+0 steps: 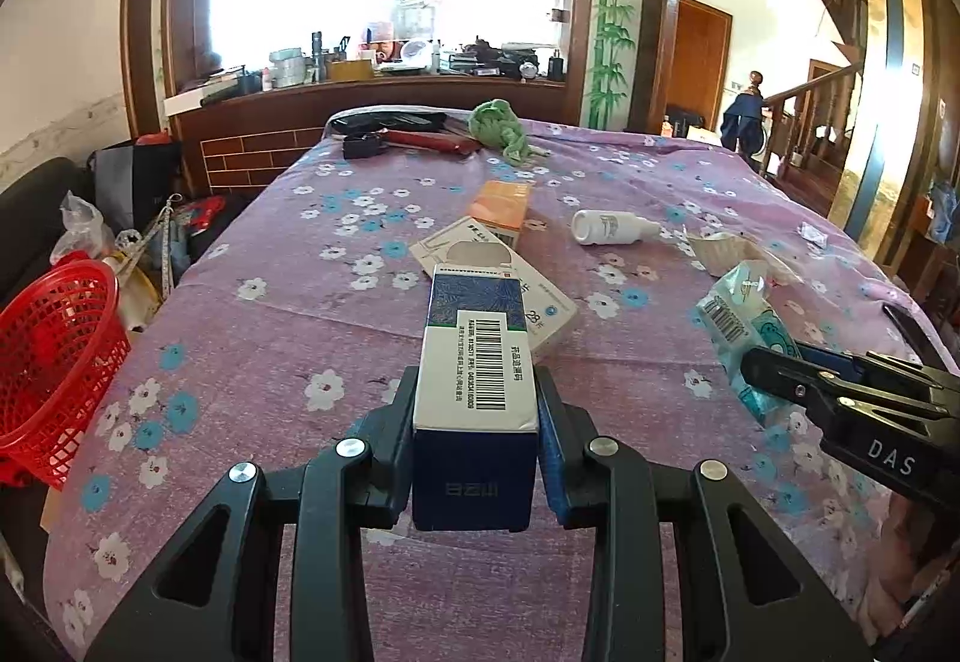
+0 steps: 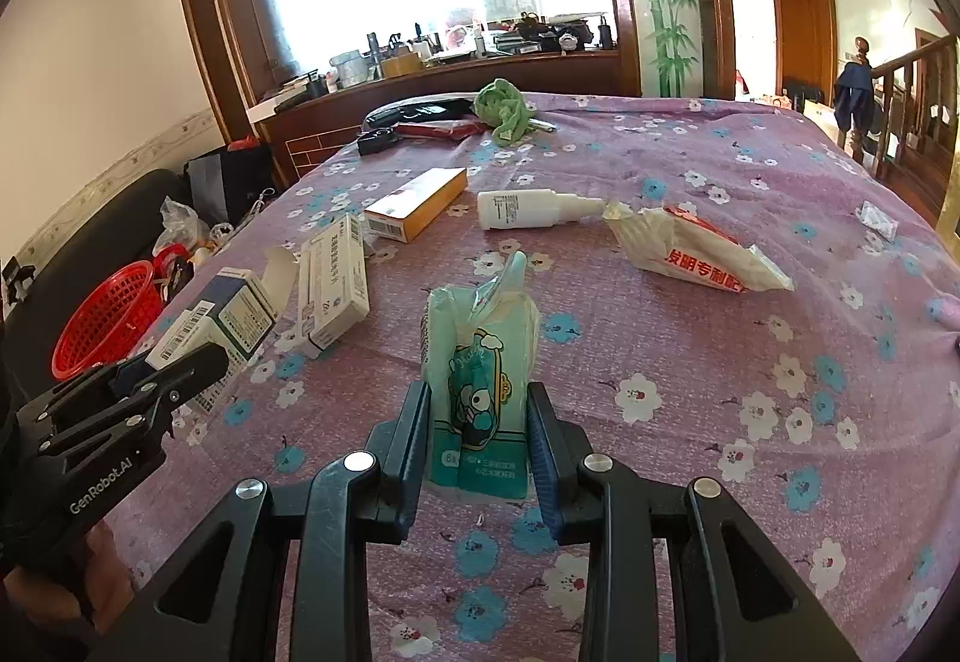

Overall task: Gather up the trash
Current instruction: 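Hold the medicine box in the left tool and the tissue pack in the right tool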

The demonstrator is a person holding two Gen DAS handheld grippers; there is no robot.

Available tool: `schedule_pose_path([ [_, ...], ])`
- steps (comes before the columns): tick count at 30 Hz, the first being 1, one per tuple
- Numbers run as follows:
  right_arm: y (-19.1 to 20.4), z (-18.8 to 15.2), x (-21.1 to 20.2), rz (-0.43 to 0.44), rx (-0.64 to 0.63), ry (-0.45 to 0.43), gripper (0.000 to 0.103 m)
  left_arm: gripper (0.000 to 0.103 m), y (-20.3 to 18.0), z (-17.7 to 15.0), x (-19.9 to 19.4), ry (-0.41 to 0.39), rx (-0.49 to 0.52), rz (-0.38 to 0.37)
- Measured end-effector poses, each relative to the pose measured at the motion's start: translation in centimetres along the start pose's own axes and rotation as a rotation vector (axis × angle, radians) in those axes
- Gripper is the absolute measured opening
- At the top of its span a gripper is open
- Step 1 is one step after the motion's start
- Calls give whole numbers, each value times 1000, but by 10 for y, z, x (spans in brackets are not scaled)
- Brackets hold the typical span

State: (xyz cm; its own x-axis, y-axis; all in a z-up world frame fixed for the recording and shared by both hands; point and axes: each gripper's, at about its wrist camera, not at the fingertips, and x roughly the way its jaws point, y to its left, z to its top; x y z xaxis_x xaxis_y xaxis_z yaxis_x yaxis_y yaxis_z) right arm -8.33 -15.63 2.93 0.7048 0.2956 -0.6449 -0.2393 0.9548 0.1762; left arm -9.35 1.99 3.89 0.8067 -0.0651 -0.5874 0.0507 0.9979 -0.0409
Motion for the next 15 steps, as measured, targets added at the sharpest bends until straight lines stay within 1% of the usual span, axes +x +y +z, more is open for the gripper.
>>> schedule_pose_path([
  [8, 2, 0, 0, 2, -7, 0, 34, 33, 3, 0, 2, 9, -14, 28],
  [15, 2, 0, 1, 1, -9, 5, 34, 33, 3, -1, 3, 20, -17, 38],
])
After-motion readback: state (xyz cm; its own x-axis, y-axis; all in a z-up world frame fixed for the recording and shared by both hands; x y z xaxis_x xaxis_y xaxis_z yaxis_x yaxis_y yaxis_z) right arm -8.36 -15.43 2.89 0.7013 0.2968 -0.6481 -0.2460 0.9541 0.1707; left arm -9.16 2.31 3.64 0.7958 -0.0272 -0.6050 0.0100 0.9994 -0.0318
